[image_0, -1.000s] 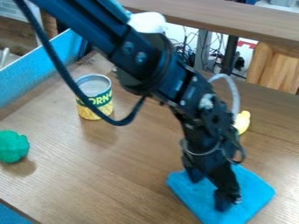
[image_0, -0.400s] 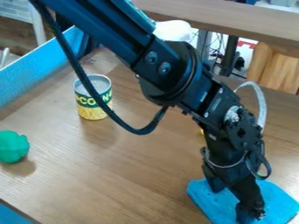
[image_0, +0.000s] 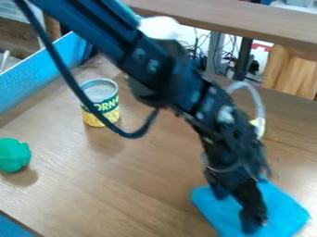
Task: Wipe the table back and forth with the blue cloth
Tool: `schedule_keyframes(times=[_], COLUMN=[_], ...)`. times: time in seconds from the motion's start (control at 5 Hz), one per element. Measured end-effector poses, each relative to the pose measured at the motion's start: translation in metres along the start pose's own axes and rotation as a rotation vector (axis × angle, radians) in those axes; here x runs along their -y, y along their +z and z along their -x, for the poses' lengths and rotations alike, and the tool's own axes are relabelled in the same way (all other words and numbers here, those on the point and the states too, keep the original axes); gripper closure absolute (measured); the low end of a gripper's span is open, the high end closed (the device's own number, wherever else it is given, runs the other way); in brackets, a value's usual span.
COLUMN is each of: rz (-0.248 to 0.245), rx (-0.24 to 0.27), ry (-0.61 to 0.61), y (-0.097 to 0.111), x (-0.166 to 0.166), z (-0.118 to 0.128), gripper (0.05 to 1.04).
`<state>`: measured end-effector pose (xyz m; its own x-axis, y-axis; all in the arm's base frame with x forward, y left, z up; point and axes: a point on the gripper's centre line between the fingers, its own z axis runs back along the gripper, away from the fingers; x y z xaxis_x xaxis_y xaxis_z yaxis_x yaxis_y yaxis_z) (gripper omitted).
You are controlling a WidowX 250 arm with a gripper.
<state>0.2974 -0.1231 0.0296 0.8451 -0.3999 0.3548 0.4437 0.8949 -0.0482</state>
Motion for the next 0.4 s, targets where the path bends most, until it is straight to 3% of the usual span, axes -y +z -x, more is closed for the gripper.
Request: schedule_keyframes(times=[0.4], rz=[-0.09], rx=[0.008], ry=[0.227], y=[0.013], x=[-0.081], z=[0.023], gripper=[0.074])
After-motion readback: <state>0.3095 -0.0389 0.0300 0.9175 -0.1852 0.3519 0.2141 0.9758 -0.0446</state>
